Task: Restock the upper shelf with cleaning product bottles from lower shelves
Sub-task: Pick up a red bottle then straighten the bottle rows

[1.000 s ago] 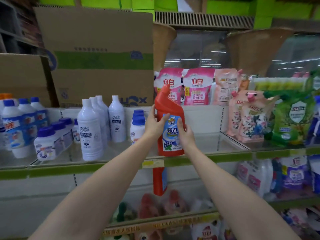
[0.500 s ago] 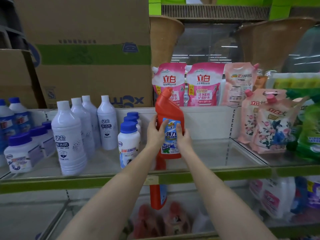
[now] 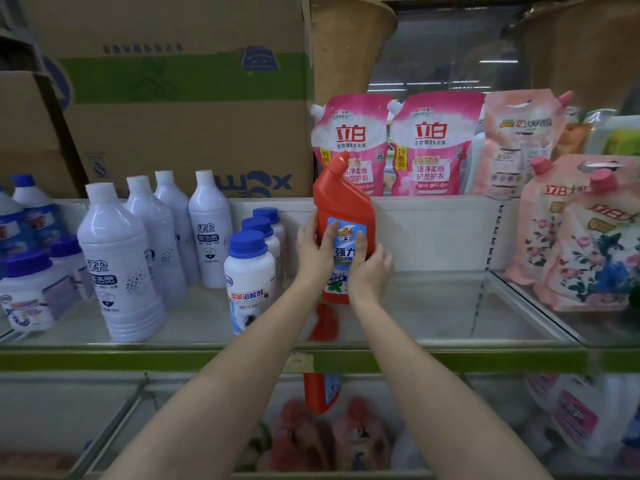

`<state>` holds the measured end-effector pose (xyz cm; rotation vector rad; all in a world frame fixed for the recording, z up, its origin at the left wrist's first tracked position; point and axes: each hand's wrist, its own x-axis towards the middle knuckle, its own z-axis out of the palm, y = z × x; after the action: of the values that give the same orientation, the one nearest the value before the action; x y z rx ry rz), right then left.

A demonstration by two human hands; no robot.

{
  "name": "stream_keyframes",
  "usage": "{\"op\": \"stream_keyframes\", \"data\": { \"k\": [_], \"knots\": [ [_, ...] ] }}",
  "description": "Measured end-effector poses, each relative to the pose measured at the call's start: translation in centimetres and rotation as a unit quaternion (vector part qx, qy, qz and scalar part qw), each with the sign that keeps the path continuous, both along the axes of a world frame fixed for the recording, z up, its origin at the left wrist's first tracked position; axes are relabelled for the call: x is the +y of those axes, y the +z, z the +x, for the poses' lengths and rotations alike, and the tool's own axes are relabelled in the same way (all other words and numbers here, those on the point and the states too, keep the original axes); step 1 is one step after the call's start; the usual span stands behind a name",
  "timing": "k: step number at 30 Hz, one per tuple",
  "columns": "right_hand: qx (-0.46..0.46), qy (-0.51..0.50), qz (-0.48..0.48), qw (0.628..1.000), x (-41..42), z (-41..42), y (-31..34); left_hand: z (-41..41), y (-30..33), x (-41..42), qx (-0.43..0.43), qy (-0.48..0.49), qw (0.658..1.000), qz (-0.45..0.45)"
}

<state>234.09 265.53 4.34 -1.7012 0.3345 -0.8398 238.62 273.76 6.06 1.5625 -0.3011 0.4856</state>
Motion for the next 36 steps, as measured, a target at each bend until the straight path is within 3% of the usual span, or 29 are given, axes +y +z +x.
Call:
{"op": "stream_keyframes", "data": {
  "k": [4,14,20,25,29,36],
  "knots": [
    [-0.018,-0.031,-0.021,0.999,-0.5,0.4,-0.2,0.1,0.0,-0.9,-0.003,0.013,1.000,-0.001],
    [0.011,0.054,-0.002,0.998,-1.8,0.0,-0.2,1.1,-0.8,-0.8,0.019,0.005,1.000,0.016],
    [0.081,0.078,-0.023,0.993,-2.8,-2.4,-0.4,-6.8,2.9,0.3,0.086,-0.007,0.996,0.026],
    [0.109,0.013,-0.055,0.992,-2.4,-5.9,0.0,-10.2,0.8,2.0,0.130,0.068,0.980,0.136],
    [0.085,-0.007,-0.092,0.992,-0.4,-9.9,-0.5,-12.9,0.1,4.1,0.084,0.059,0.971,0.216],
    [0.054,-0.014,-0.112,0.992,4.9,-15.7,-2.7,-16.8,-3.3,9.9,0.057,-0.009,0.971,0.233]
  ]
}}
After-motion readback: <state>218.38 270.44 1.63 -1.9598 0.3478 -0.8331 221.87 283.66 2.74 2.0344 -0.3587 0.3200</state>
